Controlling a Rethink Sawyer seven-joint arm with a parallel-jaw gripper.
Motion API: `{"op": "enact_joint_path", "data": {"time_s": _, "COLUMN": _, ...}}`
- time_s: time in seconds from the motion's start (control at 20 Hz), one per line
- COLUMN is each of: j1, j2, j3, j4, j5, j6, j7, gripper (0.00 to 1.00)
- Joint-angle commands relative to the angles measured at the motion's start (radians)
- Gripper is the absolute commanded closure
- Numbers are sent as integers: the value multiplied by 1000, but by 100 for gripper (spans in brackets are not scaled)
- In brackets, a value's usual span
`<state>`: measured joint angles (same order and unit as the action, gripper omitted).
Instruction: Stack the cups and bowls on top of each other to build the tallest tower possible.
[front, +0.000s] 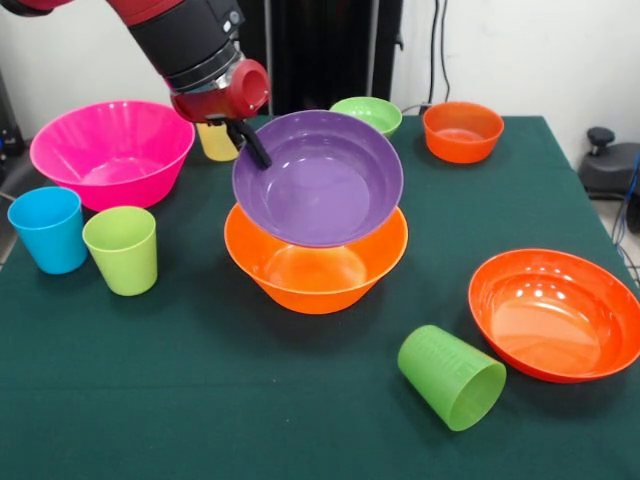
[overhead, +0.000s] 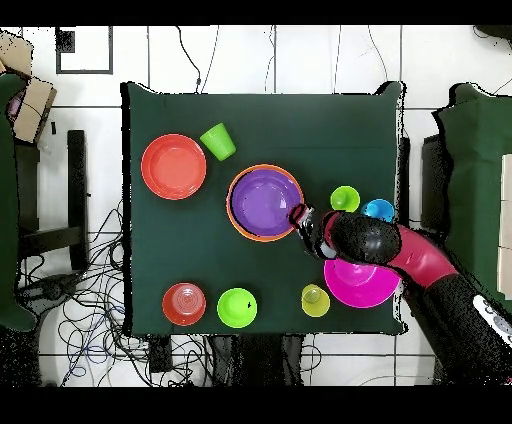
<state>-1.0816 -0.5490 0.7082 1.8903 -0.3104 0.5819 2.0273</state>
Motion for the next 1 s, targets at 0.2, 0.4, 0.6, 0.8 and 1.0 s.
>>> {"op": "enact_joint_path", "data": {"time_s": 0.2, "j1": 35, "j2": 18, "j3": 39, "j4": -39, "j5": -72, "j6": 9, "j7": -132, "gripper": 0}}
{"op": "enact_joint_path", "data": {"time_s": 0.4, "j1": 39, "j2": 16, "j3": 37, "j4": -40, "j5": -73, "j6": 8, "j7": -128, "gripper": 0}}
{"op": "enact_joint_path", "data": {"time_s": 0.6, "j1": 40, "j2": 18, "j3": 38, "j4": -43, "j5": -74, "j6": 6, "j7": -126, "gripper": 0}}
{"op": "enact_joint_path", "data": {"time_s": 0.8, "j1": 48, "j2": 6, "j3": 26, "j4": -35, "j5": -69, "j6": 12, "j7": -105, "gripper": 0}}
{"op": "enact_joint_path", "data": {"time_s": 1.0, "j1": 48, "j2": 13, "j3": 28, "j4": -35, "j5": -69, "j6": 8, "j7": -106, "gripper": 0}}
